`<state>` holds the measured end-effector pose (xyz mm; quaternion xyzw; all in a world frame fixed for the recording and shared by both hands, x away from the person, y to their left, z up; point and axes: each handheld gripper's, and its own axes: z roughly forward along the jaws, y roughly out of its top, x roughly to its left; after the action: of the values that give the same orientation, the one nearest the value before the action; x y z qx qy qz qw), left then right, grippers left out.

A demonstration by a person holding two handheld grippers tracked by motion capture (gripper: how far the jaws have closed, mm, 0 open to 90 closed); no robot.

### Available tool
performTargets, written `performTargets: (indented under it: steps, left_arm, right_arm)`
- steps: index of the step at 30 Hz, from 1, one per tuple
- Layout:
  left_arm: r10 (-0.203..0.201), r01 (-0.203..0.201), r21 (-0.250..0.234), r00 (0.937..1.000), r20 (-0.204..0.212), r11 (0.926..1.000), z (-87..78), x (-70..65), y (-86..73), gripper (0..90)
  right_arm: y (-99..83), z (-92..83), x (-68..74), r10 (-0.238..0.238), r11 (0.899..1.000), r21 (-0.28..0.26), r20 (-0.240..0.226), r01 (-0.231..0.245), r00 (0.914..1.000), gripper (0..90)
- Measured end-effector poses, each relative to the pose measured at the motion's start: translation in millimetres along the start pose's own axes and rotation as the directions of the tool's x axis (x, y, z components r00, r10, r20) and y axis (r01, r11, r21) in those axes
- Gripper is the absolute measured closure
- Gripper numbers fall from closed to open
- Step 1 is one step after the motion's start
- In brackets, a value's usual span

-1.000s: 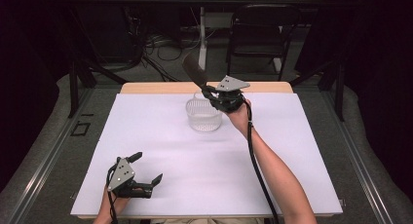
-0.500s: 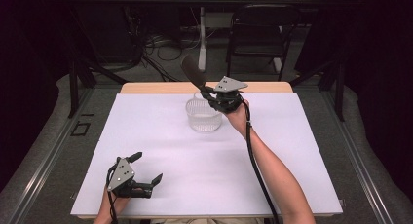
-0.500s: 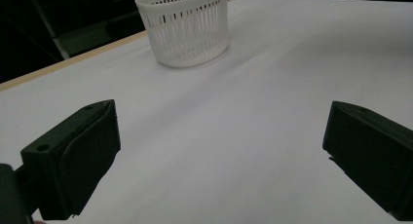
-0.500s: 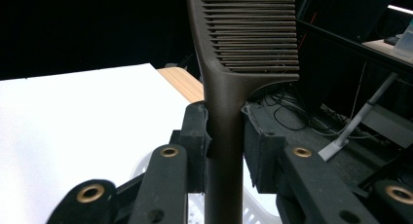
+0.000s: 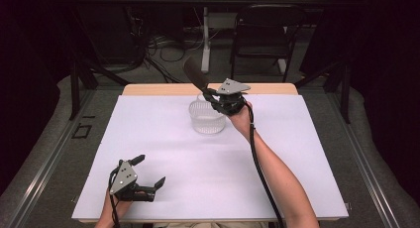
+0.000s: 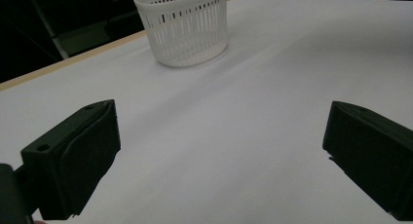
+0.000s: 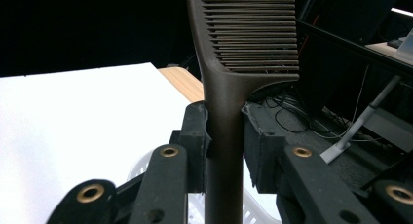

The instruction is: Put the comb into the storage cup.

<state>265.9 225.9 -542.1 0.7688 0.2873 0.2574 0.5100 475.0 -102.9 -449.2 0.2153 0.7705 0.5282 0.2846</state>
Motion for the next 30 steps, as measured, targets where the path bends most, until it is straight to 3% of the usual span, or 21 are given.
performTargets:
  steps: [30]
  left_arm:
    - [0.002, -0.002, -0.002, 1.0000, -0.007, 1.0000, -1.9, 0.6, -0.2, 0.4]
  right_arm:
    - [-15.9, 10.1, -2.9, 0.001, 1.000, 0.027, -0.011, -0.001, 0.9999, 72.3]
